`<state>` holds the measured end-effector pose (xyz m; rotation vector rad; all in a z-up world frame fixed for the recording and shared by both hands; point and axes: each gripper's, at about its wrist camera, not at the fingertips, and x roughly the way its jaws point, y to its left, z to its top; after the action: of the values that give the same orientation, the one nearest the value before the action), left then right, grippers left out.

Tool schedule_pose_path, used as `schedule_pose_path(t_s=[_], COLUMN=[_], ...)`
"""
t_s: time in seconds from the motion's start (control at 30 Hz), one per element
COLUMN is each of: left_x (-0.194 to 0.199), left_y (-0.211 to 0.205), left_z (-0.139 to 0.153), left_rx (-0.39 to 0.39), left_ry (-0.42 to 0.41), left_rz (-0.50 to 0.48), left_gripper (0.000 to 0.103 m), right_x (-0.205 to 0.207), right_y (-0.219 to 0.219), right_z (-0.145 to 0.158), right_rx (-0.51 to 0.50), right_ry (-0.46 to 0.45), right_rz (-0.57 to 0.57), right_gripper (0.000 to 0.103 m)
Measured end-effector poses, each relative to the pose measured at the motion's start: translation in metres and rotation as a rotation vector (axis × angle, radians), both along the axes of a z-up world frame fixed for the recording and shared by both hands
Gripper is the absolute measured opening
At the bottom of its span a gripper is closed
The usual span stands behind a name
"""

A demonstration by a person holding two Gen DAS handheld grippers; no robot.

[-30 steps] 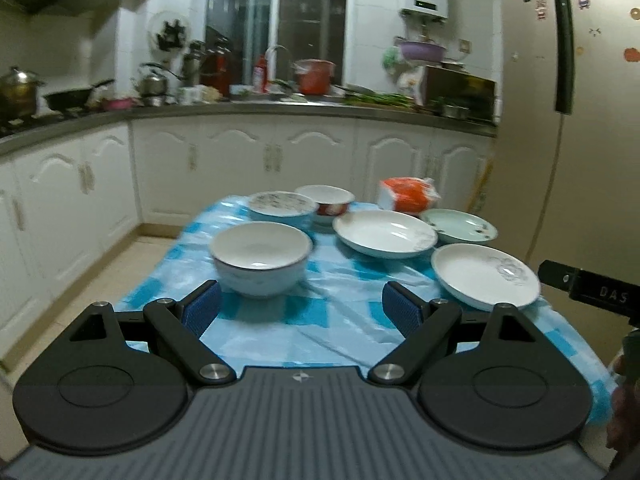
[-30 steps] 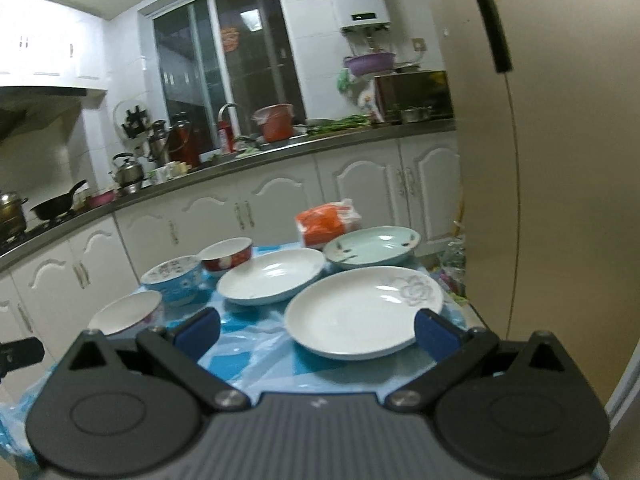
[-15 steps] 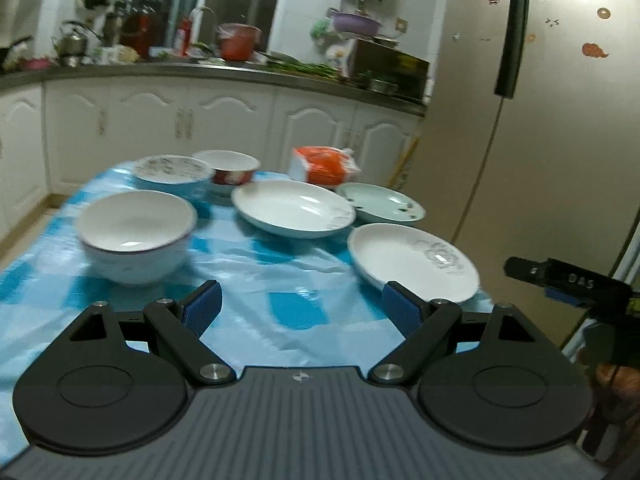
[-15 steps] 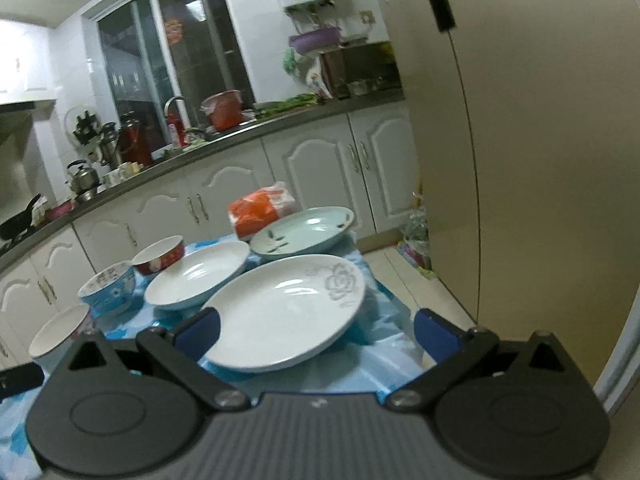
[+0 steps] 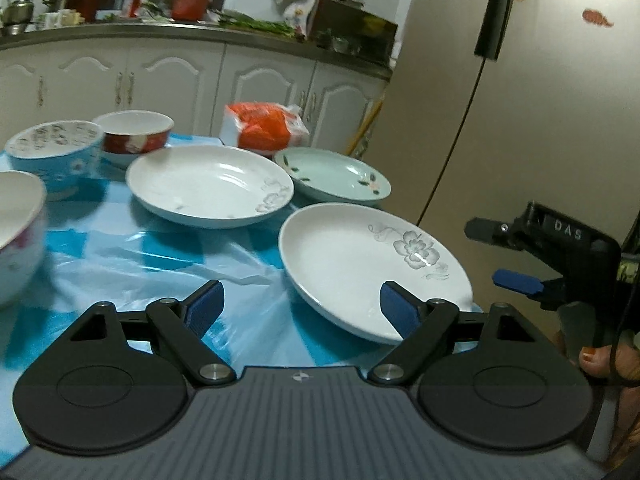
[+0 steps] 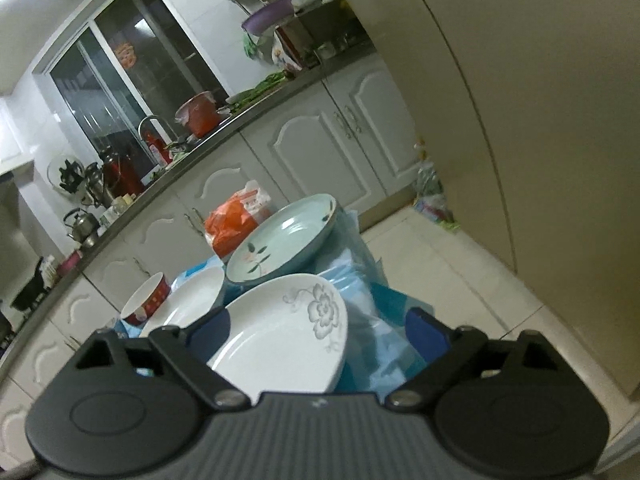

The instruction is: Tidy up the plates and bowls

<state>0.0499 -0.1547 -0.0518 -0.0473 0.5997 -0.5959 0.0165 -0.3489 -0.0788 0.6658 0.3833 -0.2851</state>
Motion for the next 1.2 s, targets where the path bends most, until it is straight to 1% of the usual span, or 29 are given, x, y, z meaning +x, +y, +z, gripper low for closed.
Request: schedule_pose_path(t_s=[0.07,0.13,0.2,0.27,0.3,0.37,0.43,0.5,0.57,0.6,0.73,0.8,0.93,1.2], left_x=[0.010,0.019,0.028,0.036,0.038,0.040,0.045,0.048,0.049,0.051,0.049,0.049,0.052,0.036], left_y=[-0.006,-0.010,-0.014,-0.019,-0.020,-0.021,-0.024,-0.028,-0.029,-0.030,-0.033,-0.035,-0.030,-0.009], left_z=[-0.006,-0.010,-0.013,-0.019,-0.020,-0.022,-0.024,-0.026,-0.027,-0.026,-0.023,-0.021,-0.022,-0.012], left_rx=[-0.002,-0.009,-0.018,-0.021,-0.022,-0.024,-0.016,-0.015,-0.018,-0.016,-0.005,-0.003,-0.018,-0.032], left_ry=[0.023,0.051,0.077,0.093,0.098,0.104,0.108,0.102,0.100,0.101,0.077,0.067,0.089,0.063], left_rz=[0.001,0.004,0.007,0.010,0.011,0.008,0.007,0.009,0.003,0.004,-0.004,-0.001,0.009,0.059], left_gripper=[0.098,0.088,0.085,0.078,0.073,0.067,0.058,0.057,0.052,0.049,0.046,0.045,0.043,0.043], right_x=[0.006,0.011,0.016,0.020,0.022,0.025,0.028,0.028,0.030,0.031,0.034,0.034,0.032,0.029], right_y=[-0.002,-0.005,-0.007,-0.009,-0.010,-0.013,-0.015,-0.015,-0.013,-0.011,0.000,0.003,0.011,0.035], right_z=[-0.004,-0.006,-0.008,-0.010,-0.011,-0.014,-0.015,-0.015,-0.014,-0.013,-0.007,-0.005,0.001,0.002], right_rx=[0.016,0.027,0.032,0.042,0.050,0.061,0.071,0.080,0.082,0.083,0.009,0.001,-0.040,-0.028], right_ry=[-0.003,-0.004,-0.004,0.002,0.001,0.005,0.005,-0.009,-0.016,-0.021,0.017,0.018,0.026,0.049], right_rz=[0.015,0.028,0.039,0.054,0.062,0.077,0.084,0.105,0.135,0.152,0.158,0.162,0.176,0.215], right_gripper=[0.092,0.090,0.090,0.090,0.089,0.089,0.089,0.089,0.090,0.091,0.092,0.092,0.092,0.092])
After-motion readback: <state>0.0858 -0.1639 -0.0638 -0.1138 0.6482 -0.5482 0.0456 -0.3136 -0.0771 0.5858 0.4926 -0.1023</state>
